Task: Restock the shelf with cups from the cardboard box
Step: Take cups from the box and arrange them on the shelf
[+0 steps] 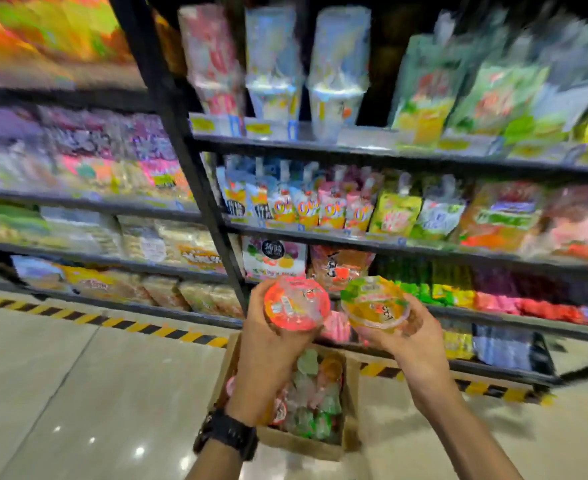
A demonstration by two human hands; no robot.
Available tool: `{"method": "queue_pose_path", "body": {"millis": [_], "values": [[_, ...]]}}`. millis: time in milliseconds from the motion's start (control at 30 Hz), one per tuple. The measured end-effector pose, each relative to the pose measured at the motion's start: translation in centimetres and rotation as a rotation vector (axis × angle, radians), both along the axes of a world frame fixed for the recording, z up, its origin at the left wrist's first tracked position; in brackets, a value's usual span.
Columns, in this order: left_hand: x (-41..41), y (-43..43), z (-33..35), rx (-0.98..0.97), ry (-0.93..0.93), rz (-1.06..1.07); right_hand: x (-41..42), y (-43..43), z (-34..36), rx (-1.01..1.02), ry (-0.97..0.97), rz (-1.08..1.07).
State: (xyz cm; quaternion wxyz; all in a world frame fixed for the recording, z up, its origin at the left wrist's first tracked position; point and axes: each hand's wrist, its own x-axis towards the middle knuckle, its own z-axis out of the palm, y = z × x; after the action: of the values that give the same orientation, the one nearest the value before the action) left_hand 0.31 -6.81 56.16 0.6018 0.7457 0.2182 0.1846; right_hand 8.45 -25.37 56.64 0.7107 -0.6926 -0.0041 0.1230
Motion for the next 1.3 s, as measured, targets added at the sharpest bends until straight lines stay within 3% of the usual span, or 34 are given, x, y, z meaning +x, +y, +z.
{"method": "queue_pose_path", "body": {"millis": [167, 400, 1067, 1300], "values": [[1.5, -2.5, 12.0, 0.033, -0.113, -0.016, 0.6, -1.4, 11.6, 0.079, -0.127, -0.018], [4.5, -4.0, 19.9, 0.109, -0.270, -0.039, 2.2, -2.5, 19.5, 0.143, -0.283, -0.029], [17.3, -4.9, 36.0, 0.188, -0.582, -0.299, 8.4, -5.0, 33.1, 0.147, -0.556, -0.301], [25.6, -9.4, 43.0, 0.198, -0.524, -0.329, 15.3, -11.3, 36.5, 0.168, -0.636, -0.328]]}}
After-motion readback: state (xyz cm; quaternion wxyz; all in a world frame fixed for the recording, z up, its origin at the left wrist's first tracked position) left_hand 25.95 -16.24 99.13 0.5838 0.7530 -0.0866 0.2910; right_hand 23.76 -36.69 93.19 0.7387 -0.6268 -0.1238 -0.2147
